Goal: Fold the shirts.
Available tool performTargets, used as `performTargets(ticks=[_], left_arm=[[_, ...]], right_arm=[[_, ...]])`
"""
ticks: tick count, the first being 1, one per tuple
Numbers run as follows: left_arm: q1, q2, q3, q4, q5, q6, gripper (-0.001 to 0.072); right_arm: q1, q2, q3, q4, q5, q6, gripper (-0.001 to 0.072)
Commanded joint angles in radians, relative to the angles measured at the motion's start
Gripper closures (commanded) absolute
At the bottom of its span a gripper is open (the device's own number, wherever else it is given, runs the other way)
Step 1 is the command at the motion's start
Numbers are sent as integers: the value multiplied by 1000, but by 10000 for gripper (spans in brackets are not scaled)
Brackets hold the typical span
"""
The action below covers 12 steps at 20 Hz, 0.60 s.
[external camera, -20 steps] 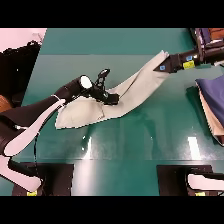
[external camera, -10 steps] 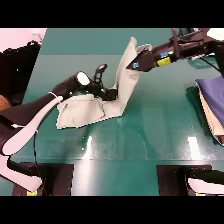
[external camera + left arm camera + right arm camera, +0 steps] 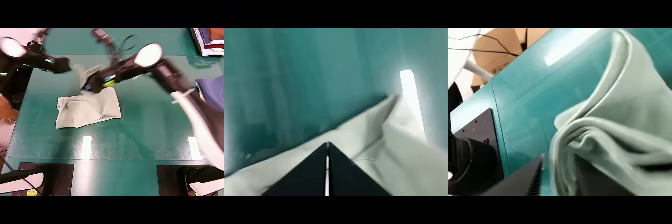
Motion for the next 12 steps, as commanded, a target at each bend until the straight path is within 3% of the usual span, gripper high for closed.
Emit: performTargets(ticks=[1, 2, 6, 12], left_arm=[[147, 109, 8, 53, -45, 1, 685], [169, 121, 8, 52, -60, 1, 684], [186, 127, 8, 50, -117, 2, 685], [186, 127, 8, 40, -133, 2, 684]], right_arm=[[127, -191, 140, -4, -88, -14, 245], [139, -232, 179, -3, -74, -14, 145], [96, -256, 204, -37, 99, -5, 203], [-176, -70, -148, -90, 190, 32, 204]])
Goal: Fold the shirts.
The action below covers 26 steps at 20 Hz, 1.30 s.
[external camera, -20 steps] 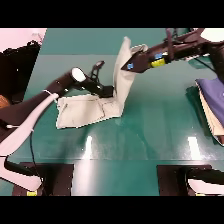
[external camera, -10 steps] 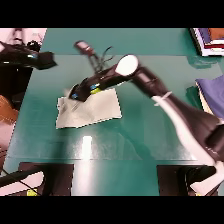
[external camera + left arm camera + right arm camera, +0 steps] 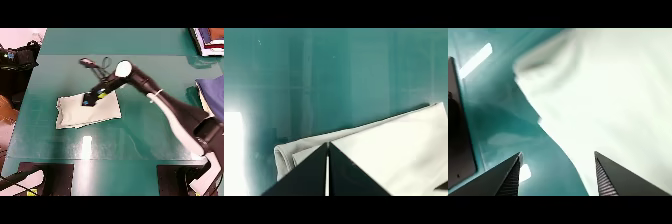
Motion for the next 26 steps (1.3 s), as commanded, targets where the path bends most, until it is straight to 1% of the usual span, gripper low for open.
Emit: performTargets(ticks=[1, 5, 7, 8, 9, 11, 14, 16, 19, 20, 21, 22, 23, 24, 25, 26], left_arm=[[5, 3, 1, -2, -11, 0, 684], [5, 3, 1, -3, 5, 0, 684], [5, 3, 1, -3, 16, 0, 685], [5, 3, 1, -3, 17, 0, 684], [5, 3, 1, -3, 23, 0, 684], [5, -1, -2, -7, 47, 0, 684], [5, -11, -4, -14, 73, 0, 685], [2, -22, -4, -19, 79, 1, 684], [2, -28, -4, -21, 84, 2, 685], [2, -28, -4, -21, 84, 11, 684], [2, -28, -4, -23, 84, 28, 685], [2, -28, -4, -23, 84, 27, 685], [2, -28, -4, -24, 84, 27, 685], [2, -28, -4, -29, 83, 27, 684], [2, -27, -4, -45, 82, 28, 685], [2, -27, -4, -65, 83, 28, 684]], right_arm=[[-164, 96, -196, -20, 43, 26, 204], [-337, 154, -373, -7, 25, 54, 203], [-392, 154, -452, 64, -4, 53, 193], [-406, 153, -489, 98, -28, 52, 120], [-413, 153, -521, 123, -56, 51, 104], [-404, 153, -563, 153, -103, 50, 106], [-354, 138, -560, 166, -148, 49, 117], [-310, 86, -505, 174, -139, 50, 117], [-230, -26, -383, 198, -111, 83, 121], [-204, -61, -341, 232, -112, 83, 165], [-183, -90, -303, 257, -114, 83, 170], [-163, -116, -263, 271, -114, 83, 220], [-146, -140, -220, 270, -113, 83, 304], [-133, -158, -182, 270, -112, 83, 362], [-125, -168, -153, 269, -111, 83, 473], [-124, -170, -129, 268, -111, 82, 638]])
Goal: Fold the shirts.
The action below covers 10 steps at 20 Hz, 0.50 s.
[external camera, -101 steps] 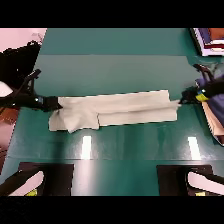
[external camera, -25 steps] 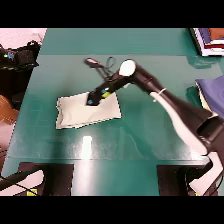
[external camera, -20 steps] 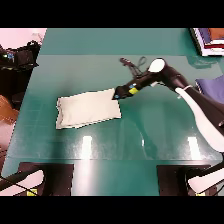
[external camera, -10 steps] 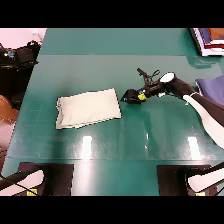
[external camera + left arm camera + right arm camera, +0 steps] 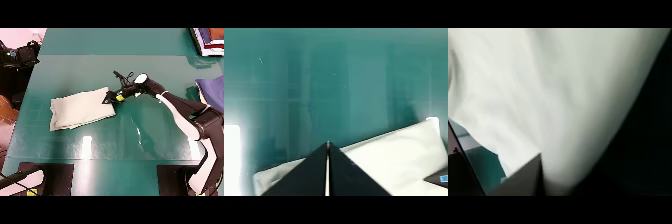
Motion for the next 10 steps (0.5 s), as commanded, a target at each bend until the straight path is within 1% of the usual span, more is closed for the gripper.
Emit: performTargets(ticks=[1, 3, 5, 8, 10], left_arm=[[0, 0, 0, -60, 0, 18, 685], [-18, 0, 0, -93, 8, 44, 685], [-74, 0, 0, -93, 10, 51, 686], [-198, 0, 0, -93, 15, 50, 685], [-280, 0, 0, -93, 34, 50, 685]], right_arm=[[27, -40, 107, 14, 2, -6, 694], [-8, -39, 159, 13, 25, -6, 694], [-74, -32, 224, -19, 80, -3, 695], [-217, 34, 286, -172, 151, 41, 695], [-345, 108, 294, -267, 167, 46, 695]])
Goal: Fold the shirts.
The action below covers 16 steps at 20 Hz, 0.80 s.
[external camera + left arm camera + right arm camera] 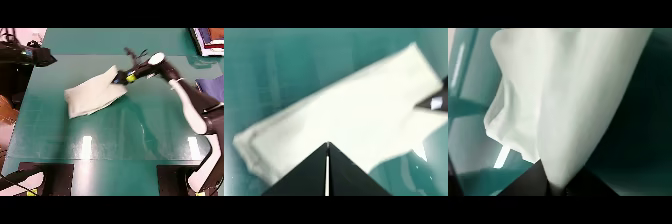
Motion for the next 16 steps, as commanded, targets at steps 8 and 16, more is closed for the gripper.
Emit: performTargets(ticks=[8, 16], left_arm=[[-294, 0, 0, -7, 145, 3, 685], [-327, 0, 0, -14, 205, 2, 685]], right_arm=[[-746, 284, 38, -253, -2, 27, 695], [-989, 286, 41, -187, -8, 26, 694]])
